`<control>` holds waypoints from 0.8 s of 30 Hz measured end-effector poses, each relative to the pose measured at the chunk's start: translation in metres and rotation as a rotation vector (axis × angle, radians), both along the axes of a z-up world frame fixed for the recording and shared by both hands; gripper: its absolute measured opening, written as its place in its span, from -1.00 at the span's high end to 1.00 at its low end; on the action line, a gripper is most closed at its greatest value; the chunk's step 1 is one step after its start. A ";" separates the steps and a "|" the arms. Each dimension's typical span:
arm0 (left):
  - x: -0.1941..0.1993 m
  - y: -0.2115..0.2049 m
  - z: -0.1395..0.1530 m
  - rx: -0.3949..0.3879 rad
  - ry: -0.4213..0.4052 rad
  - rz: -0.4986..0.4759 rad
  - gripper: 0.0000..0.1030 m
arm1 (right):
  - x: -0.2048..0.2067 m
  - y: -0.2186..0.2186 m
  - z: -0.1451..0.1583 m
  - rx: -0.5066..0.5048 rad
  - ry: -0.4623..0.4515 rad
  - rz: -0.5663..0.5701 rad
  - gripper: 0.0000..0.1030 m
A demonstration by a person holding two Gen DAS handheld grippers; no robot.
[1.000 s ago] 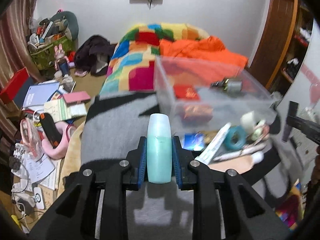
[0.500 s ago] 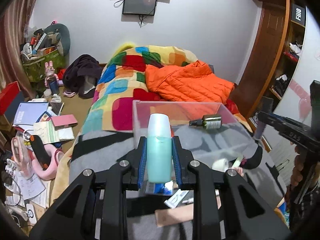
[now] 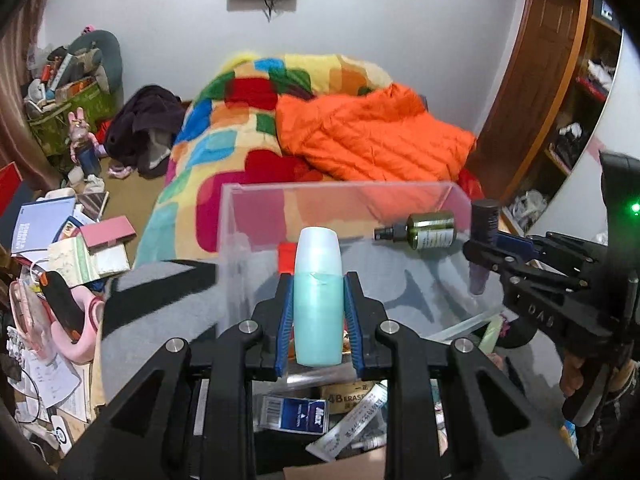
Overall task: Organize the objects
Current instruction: 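Grasp the mint-green tube with the left tool while the right tool grasps the purple bottle, then release the mint-green tube and purple bottle into the box, withdraw both tools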
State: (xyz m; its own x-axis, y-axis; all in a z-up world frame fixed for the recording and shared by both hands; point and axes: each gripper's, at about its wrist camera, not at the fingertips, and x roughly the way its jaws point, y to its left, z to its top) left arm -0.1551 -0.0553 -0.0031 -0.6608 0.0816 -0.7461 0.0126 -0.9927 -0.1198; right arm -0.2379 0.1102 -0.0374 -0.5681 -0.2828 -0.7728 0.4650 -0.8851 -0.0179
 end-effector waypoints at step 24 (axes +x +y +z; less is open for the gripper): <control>0.036 0.004 0.023 -0.016 0.039 -0.055 -0.05 | 0.013 0.008 0.013 -0.042 -0.061 0.090 0.27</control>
